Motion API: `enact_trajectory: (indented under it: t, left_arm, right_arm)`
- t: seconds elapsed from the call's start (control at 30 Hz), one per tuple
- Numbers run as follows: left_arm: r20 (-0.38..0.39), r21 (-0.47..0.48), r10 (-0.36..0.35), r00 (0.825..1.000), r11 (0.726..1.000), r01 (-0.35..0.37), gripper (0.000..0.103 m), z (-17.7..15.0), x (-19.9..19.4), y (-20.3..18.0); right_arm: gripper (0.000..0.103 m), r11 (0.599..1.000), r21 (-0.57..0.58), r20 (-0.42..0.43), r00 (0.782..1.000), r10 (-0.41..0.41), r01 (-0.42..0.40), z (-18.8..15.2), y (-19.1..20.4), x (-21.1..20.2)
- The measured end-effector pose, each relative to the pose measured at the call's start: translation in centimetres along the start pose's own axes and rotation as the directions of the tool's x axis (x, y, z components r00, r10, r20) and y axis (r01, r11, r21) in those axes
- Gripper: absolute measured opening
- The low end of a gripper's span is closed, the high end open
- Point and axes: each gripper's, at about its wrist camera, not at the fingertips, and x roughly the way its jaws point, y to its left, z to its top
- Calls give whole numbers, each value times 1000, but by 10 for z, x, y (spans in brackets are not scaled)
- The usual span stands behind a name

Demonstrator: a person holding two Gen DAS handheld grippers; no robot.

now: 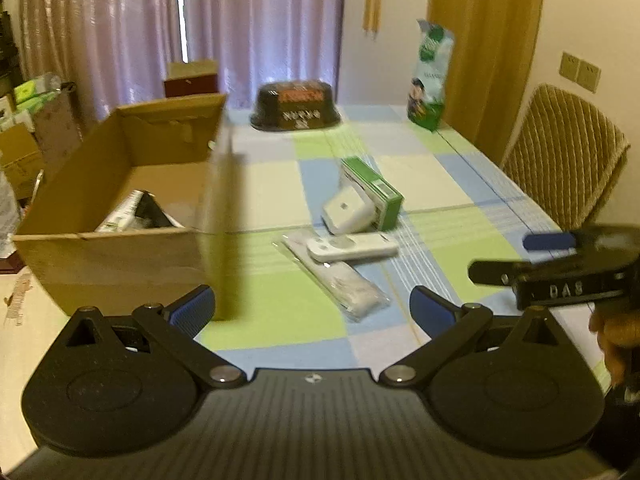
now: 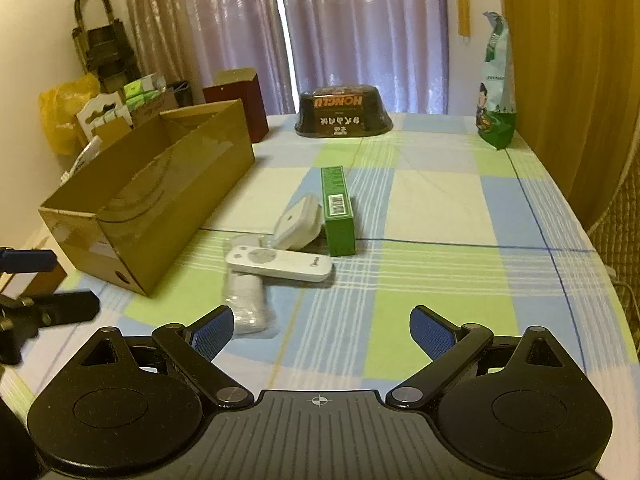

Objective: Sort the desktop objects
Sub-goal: 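Move both open tools back over the remaining items on the table, then grasp the white Midea remote with the right tool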

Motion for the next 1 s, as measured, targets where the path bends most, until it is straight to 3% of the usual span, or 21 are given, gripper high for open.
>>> enact_trajectory:
  t: [0.3, 0.33, 0.37, 0.63, 0.7, 0.87, 1.0]
  left_arm:
    - [-81, 14, -7, 997, 1000, 8, 102, -4, 53, -10]
    - [-87, 15, -7, 996, 1000, 8, 102, -4, 57, -9]
    - [-93, 15, -8, 996, 1000, 10, 102, -5, 61, -8]
    - [-126, -11, -25, 992, 1000, 24, 102, -9, 88, -4]
    - [-130, -15, -32, 991, 999, 30, 102, -9, 93, -5]
    - [-127, -31, -53, 990, 998, 50, 102, -7, 102, -3]
    - [-134, -37, -54, 989, 998, 50, 102, -9, 107, -1]
  right_arm:
    - [95, 968, -199, -110, 985, 134, -154, 17, -23, 59]
    - [89, 956, -228, -127, 980, 156, -182, 20, -24, 67]
    - [76, 943, -256, -144, 973, 178, -210, 23, -24, 75]
    - [75, 812, -466, -219, 935, 278, -351, 39, -14, 126]
    - [60, 786, -496, -241, 928, 284, -370, 41, -11, 137]
    - [59, 748, -540, -275, 921, 276, -385, 42, -7, 159]
    - [59, 710, -563, -322, 904, 283, -423, 40, -2, 168]
